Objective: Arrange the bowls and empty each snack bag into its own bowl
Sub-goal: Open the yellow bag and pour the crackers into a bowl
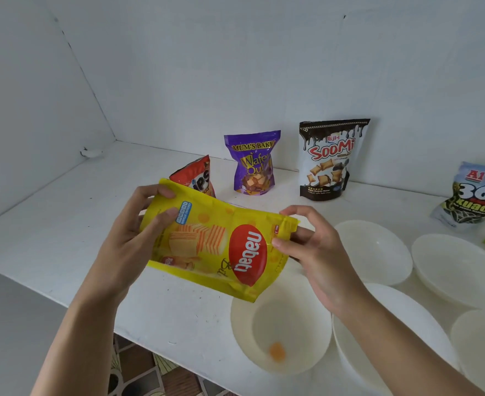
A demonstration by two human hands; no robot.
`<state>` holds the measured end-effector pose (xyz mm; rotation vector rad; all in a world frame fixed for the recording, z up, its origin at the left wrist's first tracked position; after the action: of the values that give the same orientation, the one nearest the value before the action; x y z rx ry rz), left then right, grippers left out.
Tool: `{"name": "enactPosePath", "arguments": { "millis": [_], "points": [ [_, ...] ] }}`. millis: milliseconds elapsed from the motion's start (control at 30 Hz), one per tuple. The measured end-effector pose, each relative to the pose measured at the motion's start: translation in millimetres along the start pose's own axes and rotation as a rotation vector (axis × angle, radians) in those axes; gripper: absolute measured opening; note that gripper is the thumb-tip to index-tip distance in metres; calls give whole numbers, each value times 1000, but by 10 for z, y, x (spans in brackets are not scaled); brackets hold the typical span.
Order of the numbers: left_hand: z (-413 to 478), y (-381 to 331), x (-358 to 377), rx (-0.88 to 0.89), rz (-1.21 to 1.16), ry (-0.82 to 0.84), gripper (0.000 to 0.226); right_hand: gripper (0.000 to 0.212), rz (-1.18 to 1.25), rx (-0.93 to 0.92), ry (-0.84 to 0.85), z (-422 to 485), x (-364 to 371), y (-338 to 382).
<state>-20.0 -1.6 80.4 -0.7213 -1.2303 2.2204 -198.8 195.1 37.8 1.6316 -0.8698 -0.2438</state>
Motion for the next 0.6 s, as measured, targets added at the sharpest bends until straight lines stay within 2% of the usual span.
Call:
{"name": "enactPosePath", "arguments": {
  "millis": [267,400,600],
  "points": [
    [-155,-35,93,-32,21,92,24,36,36,34,-64,-168,-120,-204],
    [-115,-157,112,8,34,74,24,36,71,9,-32,-204,-122,-109],
    [-20,-446,93,82,79,38,24,48,145,-84,68,-291,-100,67]
  ]
}}
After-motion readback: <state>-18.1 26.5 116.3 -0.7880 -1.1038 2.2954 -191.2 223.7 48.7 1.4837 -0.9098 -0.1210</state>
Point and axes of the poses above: each hand's wrist, its own z-axis towards the middle knuckle, its own x-axis out of the palm, y = z × x, the point moved 1 cm from there along z, towards the middle knuckle, and after that the axes turned 15 degrees about x, right-handed, at the moved point
